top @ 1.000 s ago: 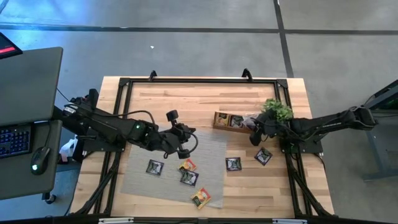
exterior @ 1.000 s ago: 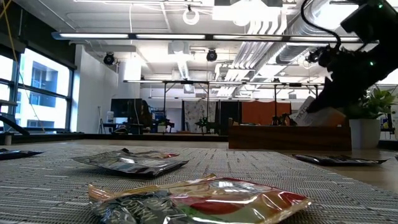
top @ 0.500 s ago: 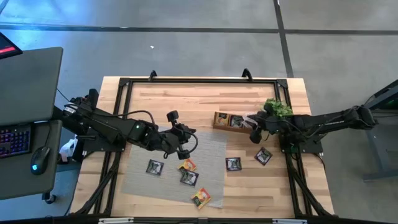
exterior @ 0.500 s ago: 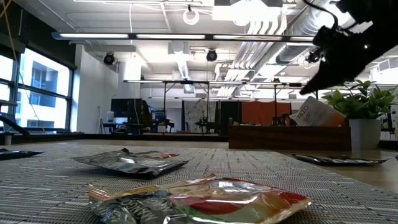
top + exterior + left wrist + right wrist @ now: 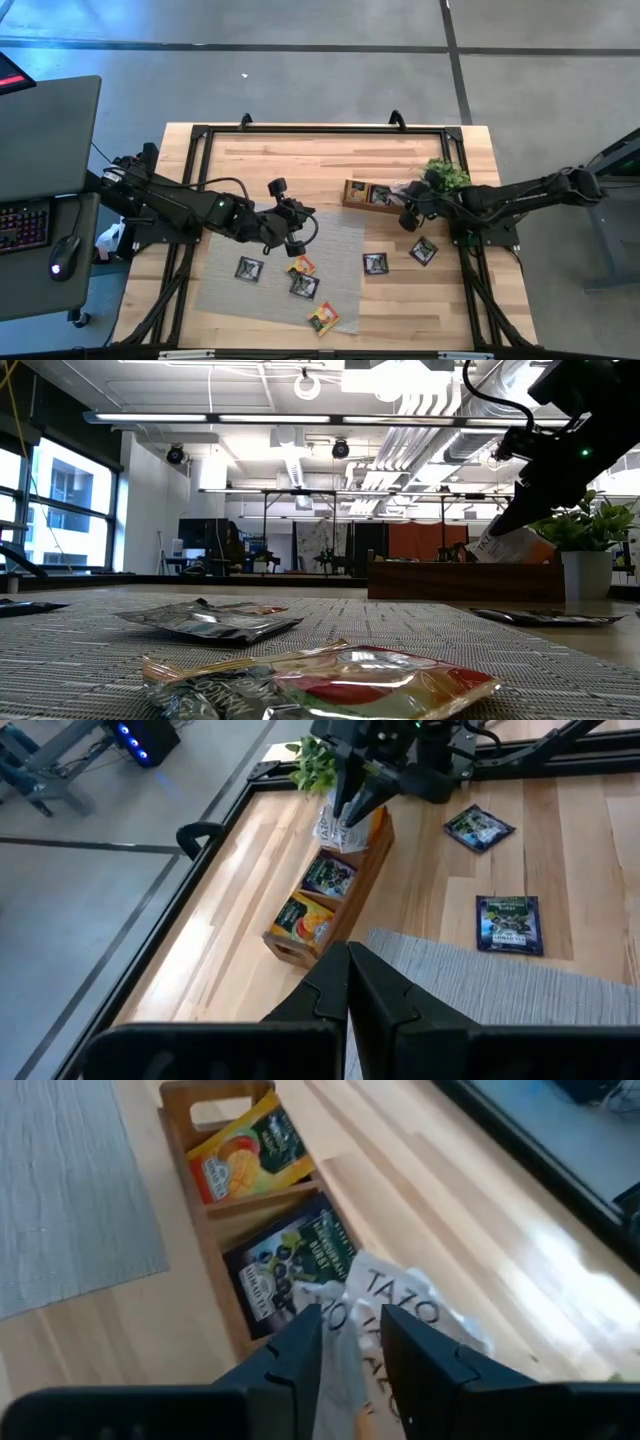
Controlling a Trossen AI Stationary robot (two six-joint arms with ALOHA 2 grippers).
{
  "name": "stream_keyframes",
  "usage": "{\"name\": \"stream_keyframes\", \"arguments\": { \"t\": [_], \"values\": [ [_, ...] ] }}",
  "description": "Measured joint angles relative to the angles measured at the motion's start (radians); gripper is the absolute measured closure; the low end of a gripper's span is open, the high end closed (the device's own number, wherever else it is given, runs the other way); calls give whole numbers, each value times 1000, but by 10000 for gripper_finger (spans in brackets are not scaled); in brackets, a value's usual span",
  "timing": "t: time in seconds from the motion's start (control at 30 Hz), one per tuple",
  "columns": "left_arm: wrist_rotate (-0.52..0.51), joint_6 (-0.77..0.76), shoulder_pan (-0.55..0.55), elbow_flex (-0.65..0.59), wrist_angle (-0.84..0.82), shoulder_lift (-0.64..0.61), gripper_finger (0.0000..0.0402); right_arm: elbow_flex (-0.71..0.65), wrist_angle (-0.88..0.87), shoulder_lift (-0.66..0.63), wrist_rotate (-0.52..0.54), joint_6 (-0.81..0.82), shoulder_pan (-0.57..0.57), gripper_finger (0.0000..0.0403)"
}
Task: Pick & Place Tea
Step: Put the white orange tea bag in the right section of the wooden organizer
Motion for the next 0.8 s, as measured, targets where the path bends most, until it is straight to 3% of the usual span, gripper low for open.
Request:
{"name": "stream_keyframes", "arguments": {
  "t": [0.27, 0.4, 0.57, 0.8],
  "values": [
    [0, 0, 0, 0, 0, 0, 401, 18, 10, 3, -18, -38, 0, 396],
    [0, 0, 0, 0, -1, 0, 401, 69, -6, 3, -17, -39, 0, 386],
    [33, -5, 0, 0, -8, 0, 401, 136, -154, 3, -15, 58, 0, 399],
    [54, -5, 0, 0, -8, 0, 401, 82, -177, 3, -2, 135, 1, 400]
  ]
}}
